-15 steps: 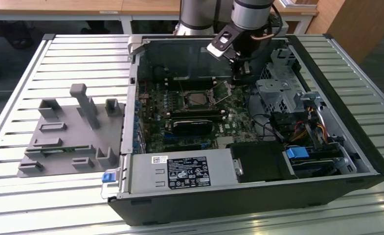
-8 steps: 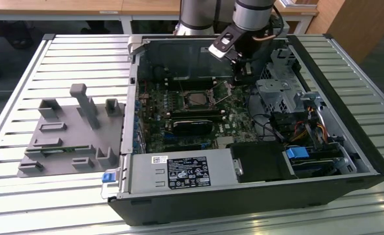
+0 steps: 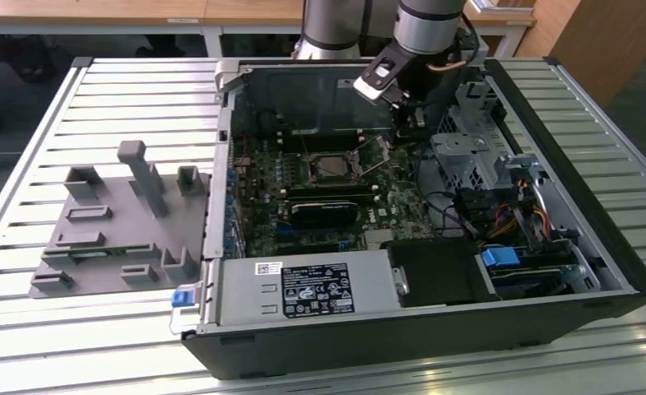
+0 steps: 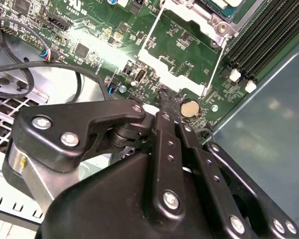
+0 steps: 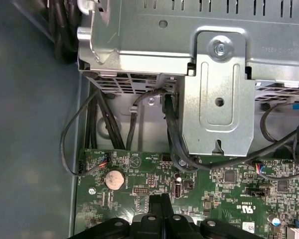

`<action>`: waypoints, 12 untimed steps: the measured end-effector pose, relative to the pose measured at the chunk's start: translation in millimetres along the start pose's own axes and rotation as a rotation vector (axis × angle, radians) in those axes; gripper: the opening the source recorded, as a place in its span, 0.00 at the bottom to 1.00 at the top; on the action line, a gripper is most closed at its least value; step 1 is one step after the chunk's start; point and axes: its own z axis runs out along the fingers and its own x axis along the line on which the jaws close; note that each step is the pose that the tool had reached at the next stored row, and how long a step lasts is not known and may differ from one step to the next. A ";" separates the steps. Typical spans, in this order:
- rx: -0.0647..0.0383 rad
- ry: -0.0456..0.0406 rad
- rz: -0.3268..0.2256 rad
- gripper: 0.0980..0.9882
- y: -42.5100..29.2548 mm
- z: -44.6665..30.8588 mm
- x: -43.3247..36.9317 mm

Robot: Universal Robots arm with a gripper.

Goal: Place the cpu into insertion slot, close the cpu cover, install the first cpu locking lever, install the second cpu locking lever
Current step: 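Close the cpu cover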

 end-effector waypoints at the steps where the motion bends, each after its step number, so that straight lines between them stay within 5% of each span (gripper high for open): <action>1: 0.000 -0.0002 0.000 0.01 0.1 0.8 0.0; 12: 0.000 -0.0021 0.000 0.01 -5.7 5.8 0.2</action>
